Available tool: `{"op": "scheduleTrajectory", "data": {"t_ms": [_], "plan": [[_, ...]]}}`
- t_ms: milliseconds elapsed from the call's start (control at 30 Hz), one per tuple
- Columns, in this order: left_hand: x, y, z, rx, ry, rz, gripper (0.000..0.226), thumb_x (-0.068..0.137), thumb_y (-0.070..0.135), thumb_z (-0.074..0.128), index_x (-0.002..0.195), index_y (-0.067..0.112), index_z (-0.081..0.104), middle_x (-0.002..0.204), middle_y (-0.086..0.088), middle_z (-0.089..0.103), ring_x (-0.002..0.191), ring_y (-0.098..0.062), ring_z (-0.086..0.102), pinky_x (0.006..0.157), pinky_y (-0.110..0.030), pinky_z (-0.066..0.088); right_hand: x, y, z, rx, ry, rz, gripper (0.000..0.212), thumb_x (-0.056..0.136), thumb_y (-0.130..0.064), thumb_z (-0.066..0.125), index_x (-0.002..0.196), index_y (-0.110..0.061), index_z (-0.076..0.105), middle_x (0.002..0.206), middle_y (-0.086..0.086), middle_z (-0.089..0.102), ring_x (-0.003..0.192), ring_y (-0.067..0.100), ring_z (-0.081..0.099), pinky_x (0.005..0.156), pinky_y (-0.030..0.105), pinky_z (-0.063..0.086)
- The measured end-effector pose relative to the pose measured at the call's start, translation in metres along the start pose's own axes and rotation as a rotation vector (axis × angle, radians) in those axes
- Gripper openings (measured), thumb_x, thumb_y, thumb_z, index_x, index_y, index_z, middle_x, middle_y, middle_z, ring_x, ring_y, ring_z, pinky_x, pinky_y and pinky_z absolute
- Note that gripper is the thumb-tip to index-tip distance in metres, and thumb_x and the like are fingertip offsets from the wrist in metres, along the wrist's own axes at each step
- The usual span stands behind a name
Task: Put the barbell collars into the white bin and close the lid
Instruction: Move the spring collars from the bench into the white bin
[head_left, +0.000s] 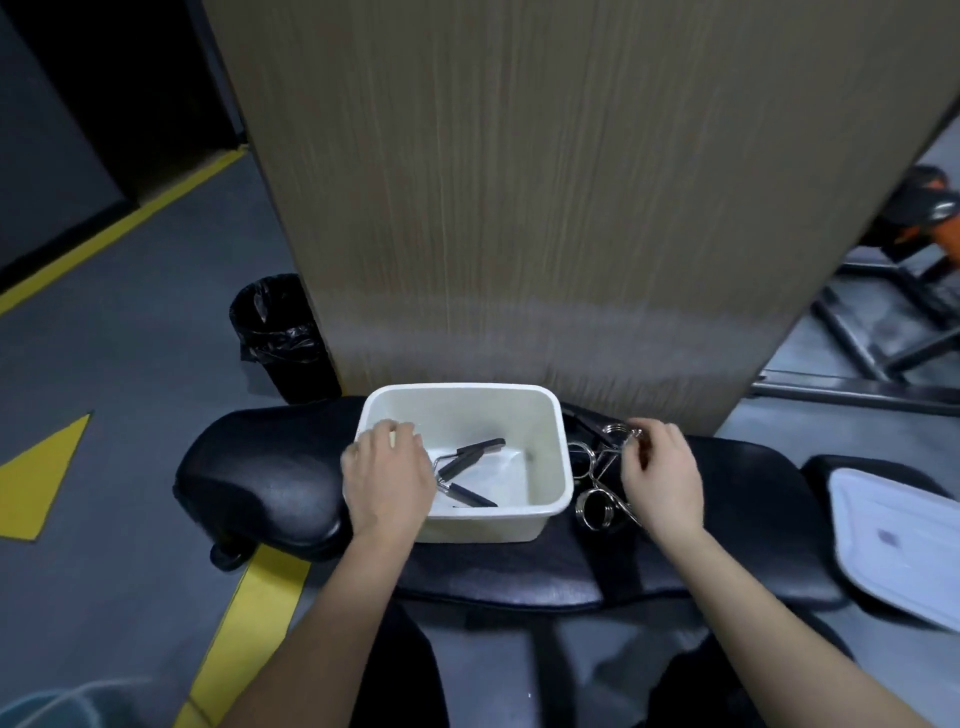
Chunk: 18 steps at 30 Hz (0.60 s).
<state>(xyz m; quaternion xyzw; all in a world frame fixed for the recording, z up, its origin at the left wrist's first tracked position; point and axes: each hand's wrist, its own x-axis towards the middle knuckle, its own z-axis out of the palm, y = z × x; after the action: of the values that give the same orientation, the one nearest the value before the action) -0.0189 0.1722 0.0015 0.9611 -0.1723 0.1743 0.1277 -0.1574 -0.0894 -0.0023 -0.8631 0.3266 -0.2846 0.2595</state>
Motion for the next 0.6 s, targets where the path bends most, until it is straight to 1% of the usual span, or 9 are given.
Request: {"op": "scheduleTrajectory", "data": {"t_ms": [67,133,200,267,333,433,533,567,600], "plan": [[-0.006,0.025,0.0,-0.073,-0.063,0.119,0.02,0.095,0.026,0.052,0.093,0.015,0.068,0.086,-0.006,0.066,0.08,-0.03,0.06,0.073,-0.042,0.045,-0.001,0.027,-0.005,-0.069,-0.07,0.108,0.014,0.091,-0.018,0.059,0.103,-0.014,0.067,0.101,0.007,0.063,0.099,0.032,0.062,0.08,0.038,0.05],[-0.015,0.051,-0.001,-0.167,-0.143,0.171,0.031,0.097,0.037,0.045,0.087,0.018,0.067,0.081,-0.003,0.065,0.078,-0.028,0.061,0.071,-0.04,0.046,-0.007,0.044,-0.005,-0.134,-0.25,0.201,0.016,0.091,-0.029,0.063,0.097,-0.015,0.067,0.101,0.009,0.064,0.098,0.034,0.065,0.081,0.04,0.051],[-0.027,0.073,0.003,-0.152,-0.279,0.187,0.041,0.099,0.045,0.035,0.087,0.021,0.066,0.084,-0.002,0.068,0.082,-0.028,0.064,0.069,-0.037,0.045,-0.014,0.058,-0.003,-0.23,-0.472,0.235,0.032,0.088,-0.042,0.067,0.107,-0.016,0.066,0.11,0.009,0.063,0.107,0.032,0.064,0.089,0.039,0.051],[-0.036,0.082,0.009,-0.007,-0.341,0.211,0.054,0.1,0.047,0.026,0.088,0.018,0.07,0.086,-0.005,0.072,0.082,-0.028,0.067,0.068,-0.035,0.044,-0.022,0.067,0.003,-0.292,-0.616,0.234,0.047,0.087,-0.044,0.069,0.123,-0.016,0.06,0.121,0.01,0.061,0.116,0.032,0.06,0.096,0.038,0.049],[-0.039,0.082,0.011,0.053,-0.36,0.185,0.058,0.099,0.046,0.024,0.087,0.017,0.073,0.085,-0.006,0.073,0.08,-0.028,0.067,0.067,-0.034,0.044,-0.028,0.073,0.01,-0.272,-0.627,0.237,0.042,0.09,-0.035,0.065,0.127,-0.017,0.056,0.123,0.012,0.064,0.116,0.034,0.06,0.093,0.039,0.049],[-0.032,0.081,0.014,0.061,-0.392,0.163,0.055,0.096,0.044,0.025,0.085,0.016,0.072,0.086,-0.007,0.072,0.081,-0.028,0.065,0.064,-0.034,0.038,-0.029,0.076,0.016,-0.295,-0.558,0.2,0.027,0.094,-0.025,0.06,0.118,-0.015,0.056,0.112,0.013,0.069,0.105,0.039,0.065,0.081,0.041,0.051],[-0.03,0.084,0.014,0.054,-0.412,0.129,0.049,0.093,0.04,0.028,0.082,0.017,0.07,0.085,-0.006,0.071,0.079,-0.028,0.062,0.063,-0.033,0.036,-0.026,0.075,0.017,-0.363,-0.5,0.055,0.017,0.098,-0.022,0.054,0.105,-0.01,0.063,0.107,0.013,0.066,0.1,0.041,0.065,0.078,0.042,0.051],[-0.03,0.085,0.013,0.06,-0.41,0.123,0.048,0.092,0.039,0.029,0.082,0.017,0.07,0.085,-0.006,0.071,0.079,-0.028,0.062,0.063,-0.034,0.036,-0.025,0.073,0.017,-0.368,-0.454,-0.015,0.014,0.097,-0.018,0.055,0.1,-0.009,0.065,0.102,0.013,0.065,0.094,0.041,0.066,0.073,0.042,0.051],[-0.031,0.085,0.013,0.063,-0.409,0.116,0.047,0.092,0.039,0.03,0.082,0.017,0.07,0.085,-0.006,0.071,0.078,-0.028,0.062,0.063,-0.034,0.036,-0.025,0.071,0.016,-0.384,-0.414,-0.083,0.009,0.094,-0.013,0.059,0.093,-0.008,0.066,0.094,0.013,0.065,0.084,0.041,0.068,0.066,0.041,0.052]]}}
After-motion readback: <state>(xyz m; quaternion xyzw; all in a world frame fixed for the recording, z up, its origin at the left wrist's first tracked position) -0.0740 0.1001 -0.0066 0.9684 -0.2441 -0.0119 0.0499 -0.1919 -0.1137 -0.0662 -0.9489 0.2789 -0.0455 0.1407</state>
